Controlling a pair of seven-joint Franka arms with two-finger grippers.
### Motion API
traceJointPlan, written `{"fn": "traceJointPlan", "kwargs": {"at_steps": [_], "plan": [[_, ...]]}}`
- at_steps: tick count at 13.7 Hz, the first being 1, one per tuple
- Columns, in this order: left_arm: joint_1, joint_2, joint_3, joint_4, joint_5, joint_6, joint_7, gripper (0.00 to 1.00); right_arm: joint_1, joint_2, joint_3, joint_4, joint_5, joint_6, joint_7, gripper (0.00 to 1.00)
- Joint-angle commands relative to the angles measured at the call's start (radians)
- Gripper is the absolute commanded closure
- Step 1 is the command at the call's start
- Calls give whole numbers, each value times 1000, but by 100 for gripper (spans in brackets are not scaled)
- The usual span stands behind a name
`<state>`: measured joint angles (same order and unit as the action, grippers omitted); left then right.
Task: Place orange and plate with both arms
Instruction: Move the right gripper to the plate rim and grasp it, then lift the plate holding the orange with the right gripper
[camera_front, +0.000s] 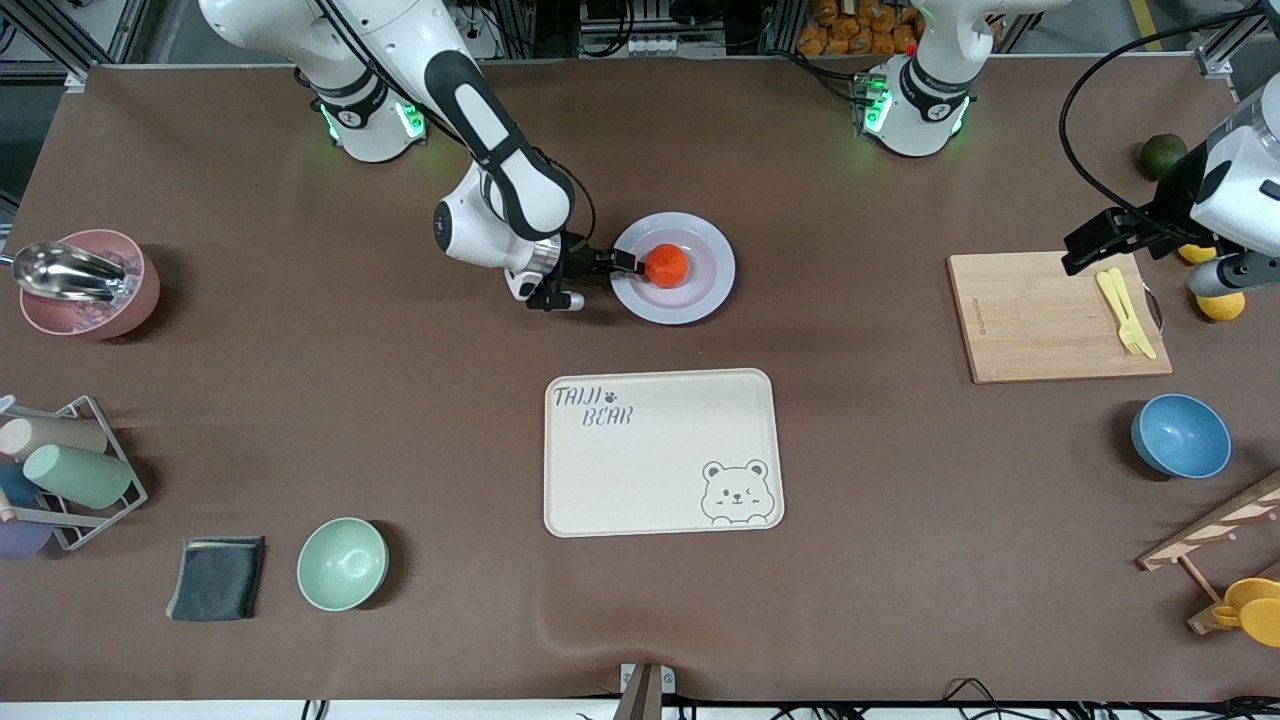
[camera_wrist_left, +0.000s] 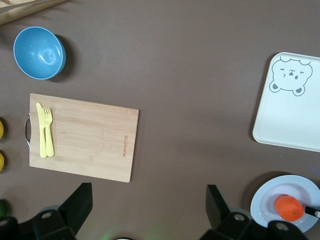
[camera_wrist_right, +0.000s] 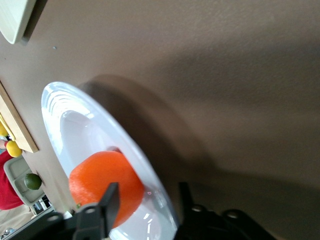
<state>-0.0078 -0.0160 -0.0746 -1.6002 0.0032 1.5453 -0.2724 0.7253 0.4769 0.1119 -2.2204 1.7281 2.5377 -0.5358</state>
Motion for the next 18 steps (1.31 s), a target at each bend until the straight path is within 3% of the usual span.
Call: {"fn": "traceJointPlan", "kwargs": {"at_steps": [1, 6, 13, 15, 18], "plan": [[3, -21, 4, -9, -26, -14, 24, 0, 2, 11, -8, 5, 70, 1, -69, 100], [3, -21, 3, 8, -23, -19, 24, 0, 5, 0, -6, 57, 140, 1, -67, 100], [2, -15, -2, 9, -25, -19, 24, 0, -12, -37, -20, 211, 125, 33, -91, 100], [3, -15, -2, 10, -26, -17, 24, 0, -44, -9, -29, 276, 82, 78, -156, 100], [5, -15, -1, 11, -26, -11, 24, 0, -125, 83, -37, 384, -66, 76, -156, 100]]}}
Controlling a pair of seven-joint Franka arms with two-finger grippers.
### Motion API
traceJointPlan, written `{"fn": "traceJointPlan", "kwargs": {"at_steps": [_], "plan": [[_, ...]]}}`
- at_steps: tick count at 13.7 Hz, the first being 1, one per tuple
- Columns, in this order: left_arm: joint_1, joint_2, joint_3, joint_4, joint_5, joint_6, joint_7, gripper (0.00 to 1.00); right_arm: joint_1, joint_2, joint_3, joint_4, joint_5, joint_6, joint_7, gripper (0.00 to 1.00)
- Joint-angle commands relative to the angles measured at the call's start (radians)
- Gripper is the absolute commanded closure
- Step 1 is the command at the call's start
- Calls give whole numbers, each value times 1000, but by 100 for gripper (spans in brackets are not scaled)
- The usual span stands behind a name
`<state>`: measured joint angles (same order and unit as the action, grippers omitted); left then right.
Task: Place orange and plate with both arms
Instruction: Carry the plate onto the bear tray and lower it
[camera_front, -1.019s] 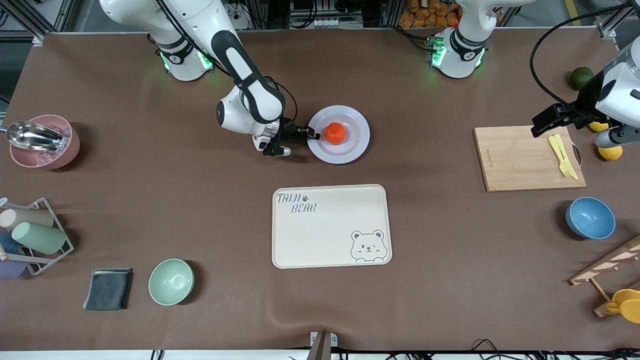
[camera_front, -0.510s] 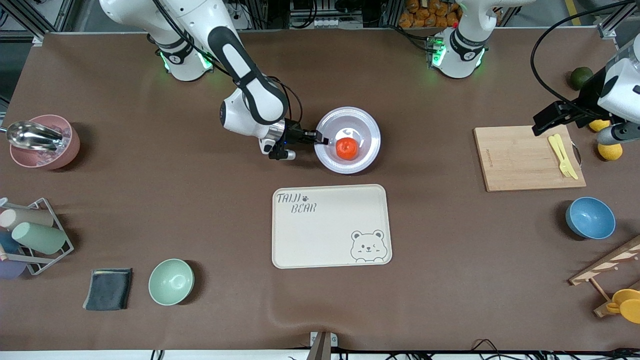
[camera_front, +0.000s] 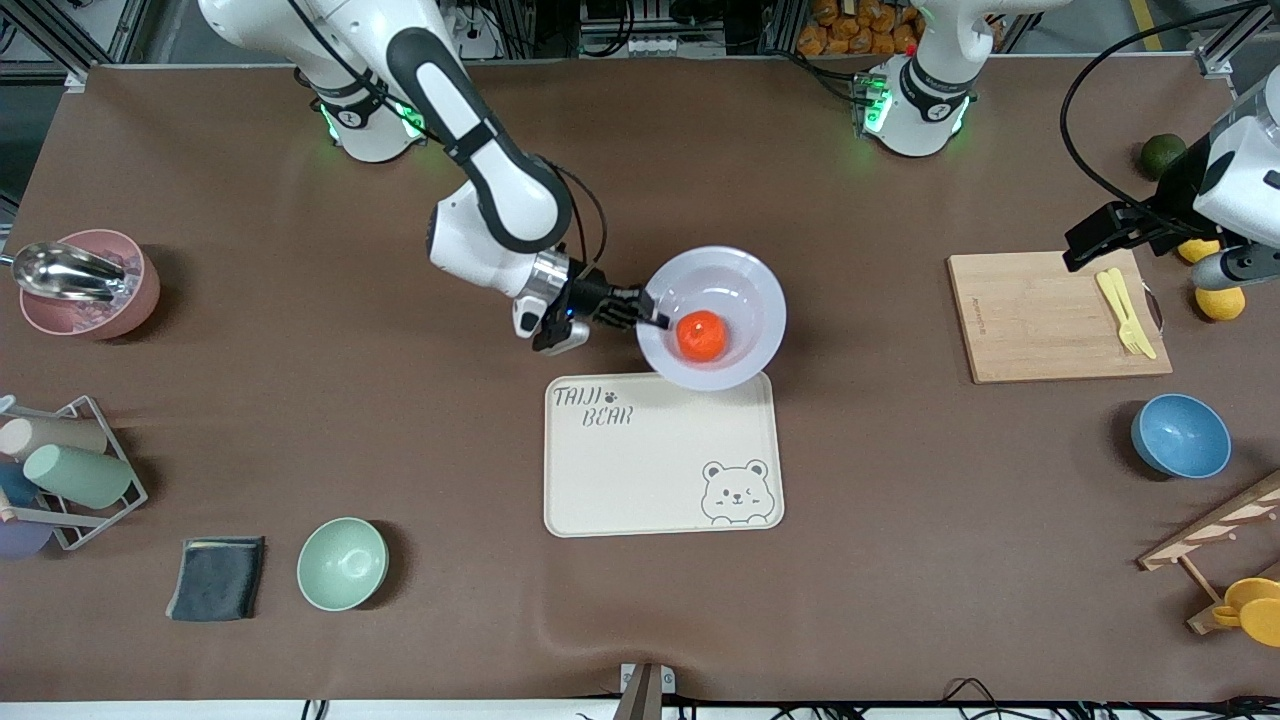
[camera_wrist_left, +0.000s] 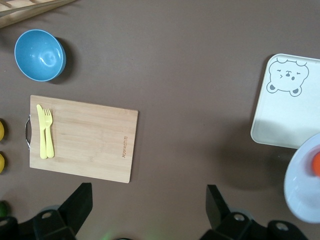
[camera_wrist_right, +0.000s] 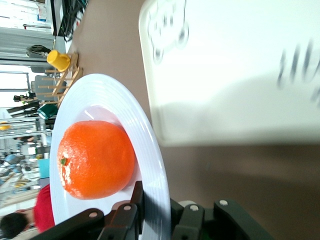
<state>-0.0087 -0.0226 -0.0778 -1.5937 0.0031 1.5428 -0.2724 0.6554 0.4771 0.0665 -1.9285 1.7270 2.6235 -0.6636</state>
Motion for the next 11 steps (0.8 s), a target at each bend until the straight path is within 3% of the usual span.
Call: {"fn": "traceJointPlan", "kwargs": {"at_steps": [1, 5, 11], "plan": [[6, -8, 3, 3, -26, -9, 24, 0, -65, 124, 9, 138, -93, -8, -28, 100], [6, -5, 4, 1, -26, -9, 24, 0, -68, 279, -37, 305, -177, -3, -28, 100], [6, 0, 3, 0, -26, -1, 24, 0, -60, 371, -39, 352, -222, 64, -30, 100]]}}
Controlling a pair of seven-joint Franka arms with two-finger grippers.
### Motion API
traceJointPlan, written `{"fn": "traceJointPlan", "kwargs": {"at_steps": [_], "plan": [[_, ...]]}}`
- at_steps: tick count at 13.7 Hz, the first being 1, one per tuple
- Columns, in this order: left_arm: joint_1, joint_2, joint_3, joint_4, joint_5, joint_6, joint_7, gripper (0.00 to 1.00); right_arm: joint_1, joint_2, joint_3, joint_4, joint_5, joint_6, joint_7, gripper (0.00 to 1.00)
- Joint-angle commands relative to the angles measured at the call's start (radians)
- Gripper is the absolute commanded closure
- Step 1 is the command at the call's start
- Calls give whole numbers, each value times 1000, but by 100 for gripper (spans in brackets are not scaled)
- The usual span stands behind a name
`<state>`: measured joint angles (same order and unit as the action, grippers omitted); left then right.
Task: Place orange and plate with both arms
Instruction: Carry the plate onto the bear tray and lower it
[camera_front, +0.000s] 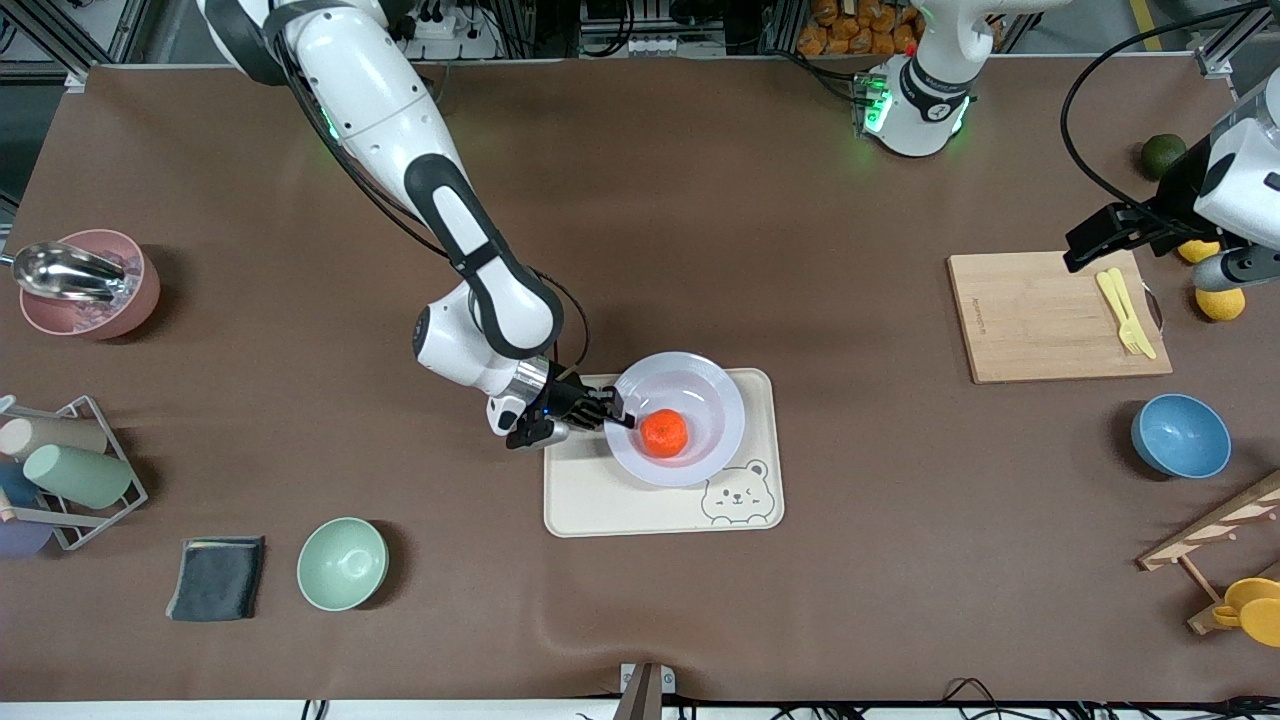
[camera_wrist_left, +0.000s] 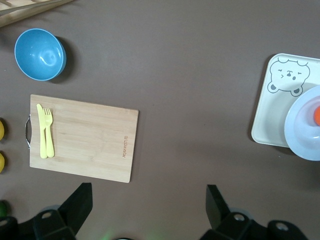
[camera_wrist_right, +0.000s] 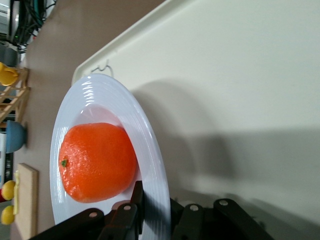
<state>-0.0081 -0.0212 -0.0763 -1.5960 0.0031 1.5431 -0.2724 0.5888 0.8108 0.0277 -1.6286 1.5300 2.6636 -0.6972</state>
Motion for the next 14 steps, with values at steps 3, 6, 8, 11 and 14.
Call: {"fn": "traceJointPlan", "kwargs": {"at_steps": [3, 6, 8, 11, 14], "plan": [[5, -2, 1, -1, -26, -1, 24, 0, -3, 35, -2, 59, -43, 24, 5, 25], [5, -2, 1, -2, -26, -1, 24, 0, 5, 25, -23, 56, -56, 30, 5, 0], [4, -2, 1, -2, -26, -1, 24, 0, 5, 19, -46, 56, -69, 29, 8, 0], [4, -2, 1, -1, -26, -1, 24, 0, 2, 8, -87, 59, -190, 16, 15, 0], [4, -2, 1, -2, -26, -1, 24, 0, 2, 4, -150, 64, -322, -29, 33, 0]]}}
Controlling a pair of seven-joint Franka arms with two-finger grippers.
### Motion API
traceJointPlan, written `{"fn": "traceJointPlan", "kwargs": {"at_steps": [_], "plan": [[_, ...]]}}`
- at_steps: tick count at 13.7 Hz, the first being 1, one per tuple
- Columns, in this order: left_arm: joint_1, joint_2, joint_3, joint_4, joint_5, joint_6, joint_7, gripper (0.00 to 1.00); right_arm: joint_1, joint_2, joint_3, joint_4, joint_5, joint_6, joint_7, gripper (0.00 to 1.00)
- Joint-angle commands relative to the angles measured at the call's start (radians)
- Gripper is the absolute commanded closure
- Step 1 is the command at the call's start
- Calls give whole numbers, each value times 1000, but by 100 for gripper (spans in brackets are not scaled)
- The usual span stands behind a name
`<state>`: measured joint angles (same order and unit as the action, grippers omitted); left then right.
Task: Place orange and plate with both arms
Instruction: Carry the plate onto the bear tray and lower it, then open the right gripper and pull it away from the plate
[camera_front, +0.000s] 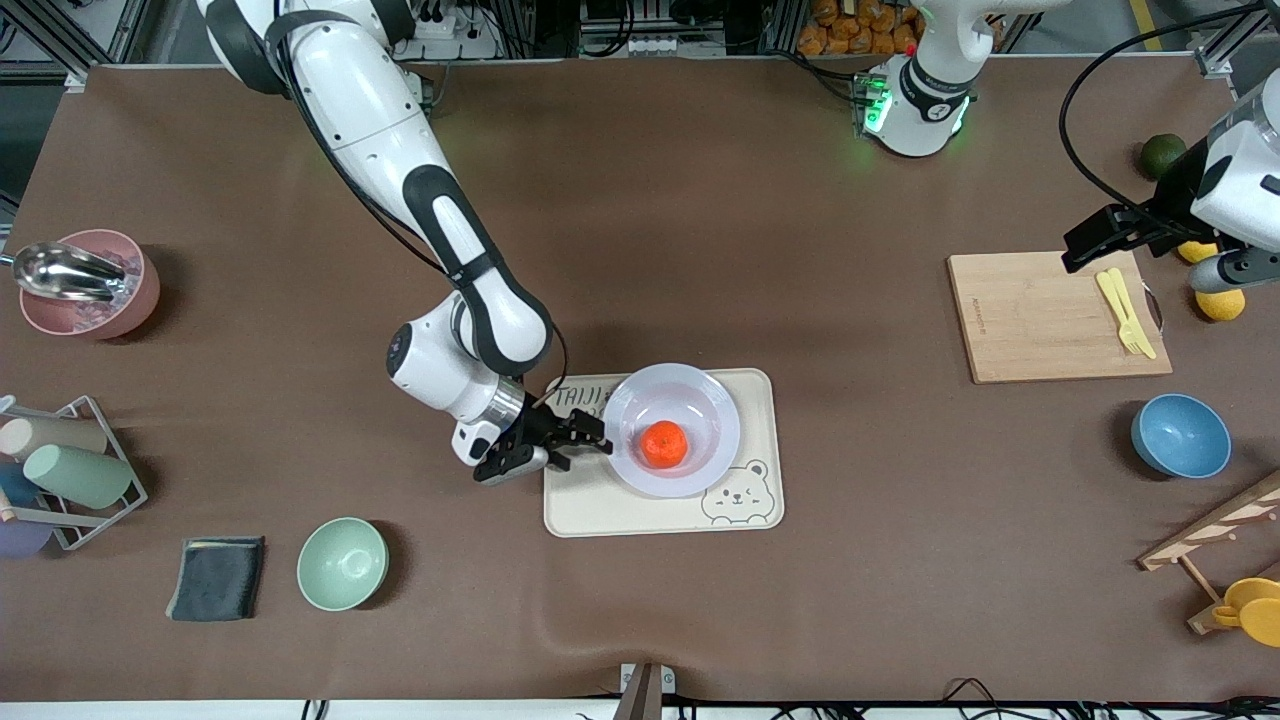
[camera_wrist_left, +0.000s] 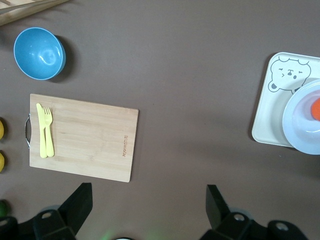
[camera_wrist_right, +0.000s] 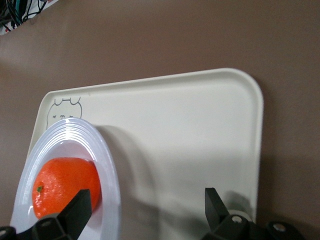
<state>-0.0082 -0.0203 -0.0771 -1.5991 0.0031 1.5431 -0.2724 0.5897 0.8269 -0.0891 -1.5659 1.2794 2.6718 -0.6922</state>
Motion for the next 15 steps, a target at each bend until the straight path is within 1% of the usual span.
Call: {"fn": "traceJointPlan", "kwargs": {"at_steps": [1, 3, 5, 7, 11, 13, 15], "plan": [[4, -3, 0, 1, -26, -1, 24, 0, 5, -12, -63, 4, -107, -68, 46, 0], [4, 2, 0, 1, -26, -1, 24, 0, 15, -32, -118, 7, -176, -124, 60, 0], [4, 5, 0, 4, -26, -1, 24, 0, 15, -58, -153, 0, -201, -167, 60, 0], [4, 5, 0, 2, -26, -1, 24, 0, 16, -87, -208, 0, -232, -251, 60, 0], [-2, 3, -1, 1, -26, -1, 22, 0, 21, -152, -313, 1, -357, -416, 80, 0], [-18, 3, -9, 5, -28, -1, 21, 0, 33, -189, -346, -2, -477, -460, 138, 0], [-18, 3, -26, 8, -26, 0, 16, 0, 36, -235, -354, -3, -611, -528, 238, 0]]}}
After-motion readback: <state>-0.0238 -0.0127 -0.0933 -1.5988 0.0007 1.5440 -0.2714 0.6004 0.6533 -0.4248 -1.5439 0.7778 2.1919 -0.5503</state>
